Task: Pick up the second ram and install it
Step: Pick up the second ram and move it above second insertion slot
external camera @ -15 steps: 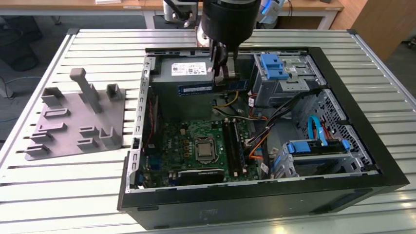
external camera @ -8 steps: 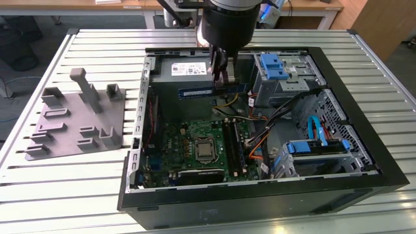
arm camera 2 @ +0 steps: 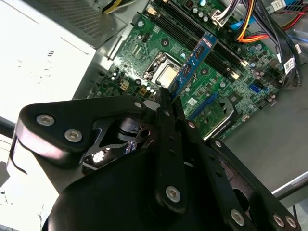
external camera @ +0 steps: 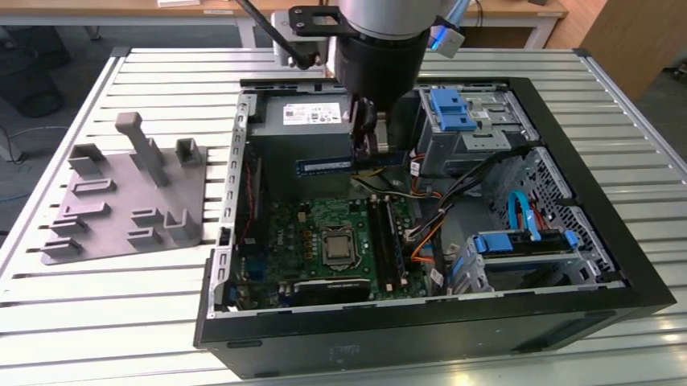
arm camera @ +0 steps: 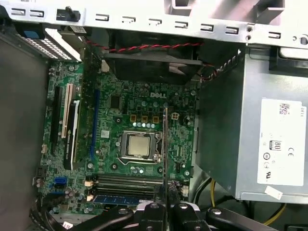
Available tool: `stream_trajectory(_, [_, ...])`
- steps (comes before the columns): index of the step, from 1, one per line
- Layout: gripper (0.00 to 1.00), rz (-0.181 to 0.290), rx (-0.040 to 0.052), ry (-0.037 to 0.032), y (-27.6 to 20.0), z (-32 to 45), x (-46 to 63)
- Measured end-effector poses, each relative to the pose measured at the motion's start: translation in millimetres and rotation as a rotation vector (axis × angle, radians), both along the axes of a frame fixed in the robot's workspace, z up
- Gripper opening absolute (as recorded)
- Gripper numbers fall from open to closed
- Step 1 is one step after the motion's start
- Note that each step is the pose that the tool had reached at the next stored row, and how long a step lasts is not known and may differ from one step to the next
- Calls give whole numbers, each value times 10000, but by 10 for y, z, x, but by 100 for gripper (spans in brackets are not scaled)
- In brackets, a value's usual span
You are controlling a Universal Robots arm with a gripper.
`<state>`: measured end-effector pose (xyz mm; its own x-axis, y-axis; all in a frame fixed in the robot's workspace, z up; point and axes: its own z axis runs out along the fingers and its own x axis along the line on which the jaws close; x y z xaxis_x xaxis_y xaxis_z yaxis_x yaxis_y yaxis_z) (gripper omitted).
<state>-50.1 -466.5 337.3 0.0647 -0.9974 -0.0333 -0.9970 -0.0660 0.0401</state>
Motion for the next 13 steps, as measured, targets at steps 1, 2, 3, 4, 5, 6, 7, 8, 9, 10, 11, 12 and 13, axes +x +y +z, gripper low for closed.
stream_trajectory(1, [14, -96, -2, -4, -2, -12, 0])
stream_trajectory(2, [14, -221, -3, -8, -3, -25, 0])
stream_trajectory(3, [14, -352, -2, -11, -3, -39, 1])
stream_trajectory(4, [14, -495, -2, -12, -3, -52, 1])
stream_trajectory(5, [14, -641, -2, -13, -3, -65, 1])
stream_trajectory(6, [14, -797, -2, -14, -3, -79, 1])
stream_trajectory(7, [14, -909, -2, -14, -3, -88, 1])
stream_trajectory(8, [14, -954, -3, -13, -3, -95, 8])
stream_trajectory(9, [14, -973, -5, -13, -3, -100, 23])
stream_trajectory(10, [14, -981, -5, -13, -3, -105, 41])
stream_trajectory(11, [14, -984, -4, -13, -3, -110, 62])
stream_trajectory(12, [14, -988, -3, -14, -3, -116, 85])
stream_trajectory(13, [14, -992, -3, -14, -3, -121, 105])
